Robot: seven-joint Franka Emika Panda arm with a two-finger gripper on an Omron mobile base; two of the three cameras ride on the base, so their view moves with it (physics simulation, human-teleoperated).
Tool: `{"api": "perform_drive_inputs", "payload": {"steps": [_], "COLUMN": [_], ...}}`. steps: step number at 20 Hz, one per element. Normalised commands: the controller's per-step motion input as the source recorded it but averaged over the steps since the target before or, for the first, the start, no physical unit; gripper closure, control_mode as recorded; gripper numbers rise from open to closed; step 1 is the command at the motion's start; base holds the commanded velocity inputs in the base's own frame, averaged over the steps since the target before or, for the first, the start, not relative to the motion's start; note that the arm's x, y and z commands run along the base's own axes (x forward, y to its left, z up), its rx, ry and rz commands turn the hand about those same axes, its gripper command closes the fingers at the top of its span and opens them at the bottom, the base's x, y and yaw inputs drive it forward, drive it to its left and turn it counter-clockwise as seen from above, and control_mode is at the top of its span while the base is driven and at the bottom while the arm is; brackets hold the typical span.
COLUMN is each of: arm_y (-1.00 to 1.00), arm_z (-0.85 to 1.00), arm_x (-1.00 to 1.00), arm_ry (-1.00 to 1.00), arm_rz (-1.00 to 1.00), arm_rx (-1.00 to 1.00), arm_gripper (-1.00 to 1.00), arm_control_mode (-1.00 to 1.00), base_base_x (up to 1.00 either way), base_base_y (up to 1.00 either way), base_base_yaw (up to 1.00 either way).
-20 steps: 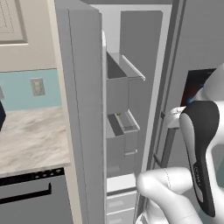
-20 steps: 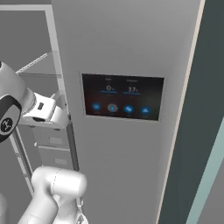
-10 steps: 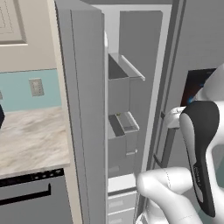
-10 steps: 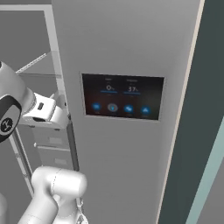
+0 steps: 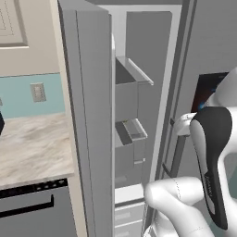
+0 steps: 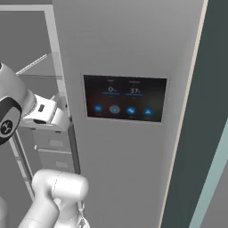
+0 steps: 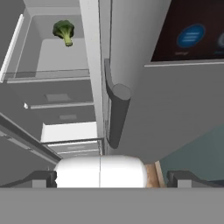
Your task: Take the mushroom, peach, and broccoli from the freezer and place them in the bowl on the counter.
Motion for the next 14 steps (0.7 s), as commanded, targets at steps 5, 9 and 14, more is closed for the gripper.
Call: {"api": "perform_drive_inputs", "payload": {"steps": [5,9,14], "arm_y": [0.0,0.0,0.0], "arm_z": [0.0,0.0,0.0], "arm_x": [0.0,0.0,0.0], "arm_ry": [0.0,0.0,0.0], "arm_rz": [0.0,0.0,0.0], "arm_rx": [0.0,0.0,0.0], "arm_gripper": [-1.0,-1.0,-1.0], "arm_control_mode": [1.0,1.0,1.0], "base_base_x": [0.53,0.06,-0.08], "base_base_y": [0.22,0.17,0.21], "base_base_yaw": [0.1,0.26,0.22]}}
